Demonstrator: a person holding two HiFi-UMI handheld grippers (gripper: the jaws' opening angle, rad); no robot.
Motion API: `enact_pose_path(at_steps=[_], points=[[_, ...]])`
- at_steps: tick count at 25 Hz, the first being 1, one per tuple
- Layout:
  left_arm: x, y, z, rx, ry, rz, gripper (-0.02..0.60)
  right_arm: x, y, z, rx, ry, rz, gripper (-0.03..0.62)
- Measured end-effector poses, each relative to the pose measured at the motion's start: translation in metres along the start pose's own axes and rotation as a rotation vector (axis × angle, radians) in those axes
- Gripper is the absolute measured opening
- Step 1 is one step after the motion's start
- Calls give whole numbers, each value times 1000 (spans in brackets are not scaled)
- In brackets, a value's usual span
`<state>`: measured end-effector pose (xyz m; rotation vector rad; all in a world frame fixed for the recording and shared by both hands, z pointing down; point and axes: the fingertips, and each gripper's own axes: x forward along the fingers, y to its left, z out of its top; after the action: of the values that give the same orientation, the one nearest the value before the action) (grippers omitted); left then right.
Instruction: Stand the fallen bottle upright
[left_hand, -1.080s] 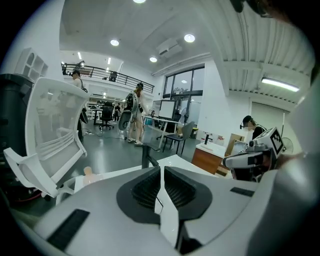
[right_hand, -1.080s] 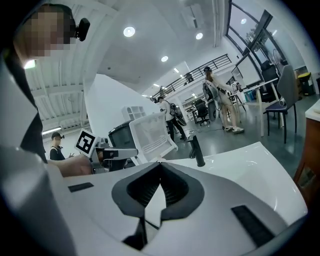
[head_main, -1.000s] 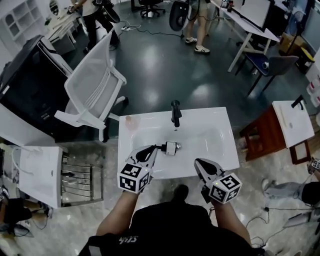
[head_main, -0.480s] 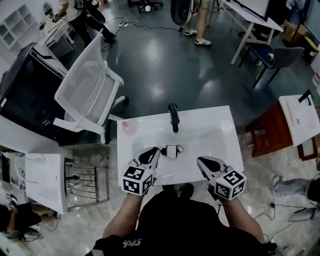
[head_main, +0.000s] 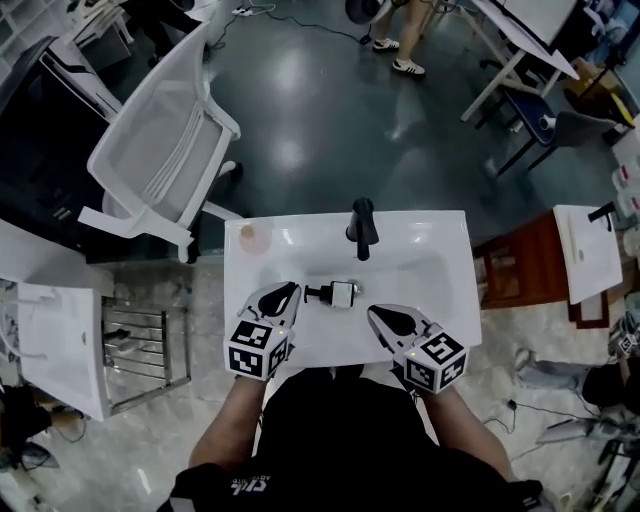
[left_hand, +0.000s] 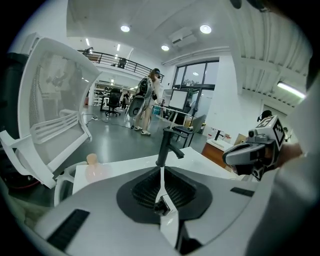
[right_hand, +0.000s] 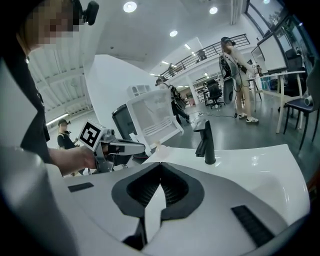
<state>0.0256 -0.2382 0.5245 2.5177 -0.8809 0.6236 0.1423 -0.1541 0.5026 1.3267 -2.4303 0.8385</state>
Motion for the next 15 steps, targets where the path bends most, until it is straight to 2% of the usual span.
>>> enact_pose_path(at_steps=[7, 15], points=[[1, 36, -19, 4, 37, -41, 37, 40, 18, 7, -22, 24, -33, 15], [23, 58, -48, -31, 102, -58, 37, 84, 4, -7, -50, 140, -26, 17]])
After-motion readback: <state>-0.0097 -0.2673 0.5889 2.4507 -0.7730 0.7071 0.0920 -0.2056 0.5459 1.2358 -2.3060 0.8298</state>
